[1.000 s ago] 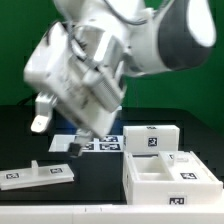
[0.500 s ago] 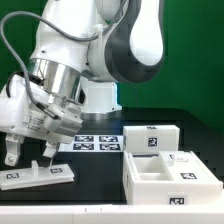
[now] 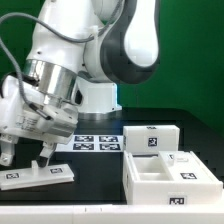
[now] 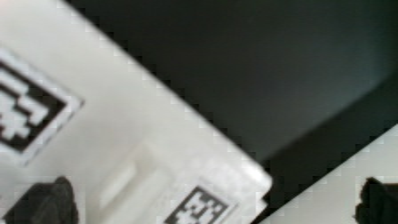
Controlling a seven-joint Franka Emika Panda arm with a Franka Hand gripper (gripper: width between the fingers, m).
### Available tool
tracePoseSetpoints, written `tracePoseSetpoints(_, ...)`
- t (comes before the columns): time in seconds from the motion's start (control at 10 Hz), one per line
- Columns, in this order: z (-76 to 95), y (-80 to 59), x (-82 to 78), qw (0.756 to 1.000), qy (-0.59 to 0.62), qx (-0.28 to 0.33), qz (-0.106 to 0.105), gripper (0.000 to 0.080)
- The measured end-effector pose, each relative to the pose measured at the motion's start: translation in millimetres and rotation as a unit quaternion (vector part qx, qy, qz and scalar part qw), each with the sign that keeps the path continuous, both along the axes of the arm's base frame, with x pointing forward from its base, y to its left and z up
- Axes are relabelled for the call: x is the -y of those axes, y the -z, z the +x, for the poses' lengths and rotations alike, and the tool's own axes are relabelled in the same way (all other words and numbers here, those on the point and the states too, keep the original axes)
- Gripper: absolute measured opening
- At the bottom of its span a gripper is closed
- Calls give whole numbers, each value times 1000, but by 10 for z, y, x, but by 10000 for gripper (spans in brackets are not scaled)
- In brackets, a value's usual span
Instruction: Assemble cabinet
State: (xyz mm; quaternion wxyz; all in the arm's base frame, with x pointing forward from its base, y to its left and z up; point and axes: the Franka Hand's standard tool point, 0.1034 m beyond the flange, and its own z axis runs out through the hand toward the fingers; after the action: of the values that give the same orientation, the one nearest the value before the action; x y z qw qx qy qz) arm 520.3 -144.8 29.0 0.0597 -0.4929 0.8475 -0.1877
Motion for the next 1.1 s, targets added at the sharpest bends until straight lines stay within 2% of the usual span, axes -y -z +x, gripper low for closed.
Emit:
tracePoseSetpoints(0.3,-80,-21,15,989,140,45,25,796)
tracePoseSetpoints(0.7,-43,-134,-65,962,251,105,25,796)
tracePoseSetpoints(0.8,-23,-174,-64,954,274,117,32,796)
tracePoseSetpoints(1.0,75,-205,-133,953,267,106,94,796)
tracePoseSetpoints(1.1,53,-223,-67,954,269,110,79,796)
